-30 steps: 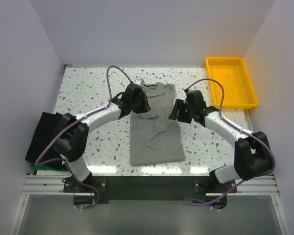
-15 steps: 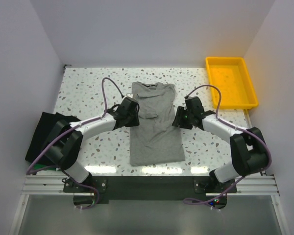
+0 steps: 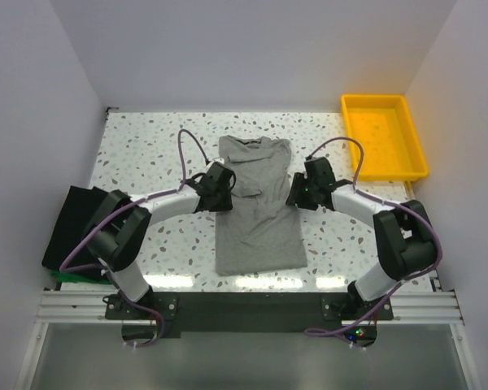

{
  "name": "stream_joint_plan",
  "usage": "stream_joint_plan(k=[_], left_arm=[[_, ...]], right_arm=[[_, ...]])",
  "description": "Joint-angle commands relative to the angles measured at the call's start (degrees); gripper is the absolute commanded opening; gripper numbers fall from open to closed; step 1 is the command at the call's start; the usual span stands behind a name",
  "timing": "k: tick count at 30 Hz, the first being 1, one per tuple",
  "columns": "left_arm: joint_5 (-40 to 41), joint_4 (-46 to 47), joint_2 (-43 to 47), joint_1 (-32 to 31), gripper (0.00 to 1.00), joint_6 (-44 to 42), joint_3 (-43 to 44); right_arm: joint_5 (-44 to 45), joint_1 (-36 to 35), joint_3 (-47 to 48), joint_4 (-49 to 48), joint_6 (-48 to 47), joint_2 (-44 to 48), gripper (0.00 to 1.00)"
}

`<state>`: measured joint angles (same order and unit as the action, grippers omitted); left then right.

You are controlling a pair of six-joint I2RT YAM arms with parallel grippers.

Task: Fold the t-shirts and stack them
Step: Fold the tshirt

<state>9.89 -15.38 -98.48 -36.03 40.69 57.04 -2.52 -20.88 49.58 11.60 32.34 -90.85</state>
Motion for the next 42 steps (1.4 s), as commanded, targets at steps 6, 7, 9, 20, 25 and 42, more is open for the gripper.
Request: stream_joint_plan(k=[6, 7, 9, 20, 25, 42], left_arm=[[2.1, 1.4, -1.0, 0.1, 0.35, -2.4, 3.6], [2.1, 1.4, -1.5, 0.1, 0.35, -2.4, 3.7], [1.7, 1.3, -1.6, 0.1, 0.32, -2.4, 3.5], [2.5, 0.2, 0.9, 0.2, 0.08, -3.0, 3.2], [6.8, -3.3, 2.0, 0.1, 0.16, -3.7, 3.7], [2.2, 1.0, 0.0, 0.1, 0.27, -5.8, 3.4]], right_arm=[[0.2, 0.2, 2.1, -2.6, -0.1, -1.2, 0.42], [0.1, 0.1, 2.1, -2.5, -0.1, -1.3, 0.40], [-0.1, 0.1, 2.0, -2.6, 0.0, -1.3, 0.36], [-0.5, 0.2, 2.1, -2.5, -0.1, -0.8, 0.12], [-0.6, 0.1, 1.9, -2.5, -0.1, -0.9, 0.12], [-1.0, 0.2, 1.9, -3.0, -0.1, -1.4, 0.12]])
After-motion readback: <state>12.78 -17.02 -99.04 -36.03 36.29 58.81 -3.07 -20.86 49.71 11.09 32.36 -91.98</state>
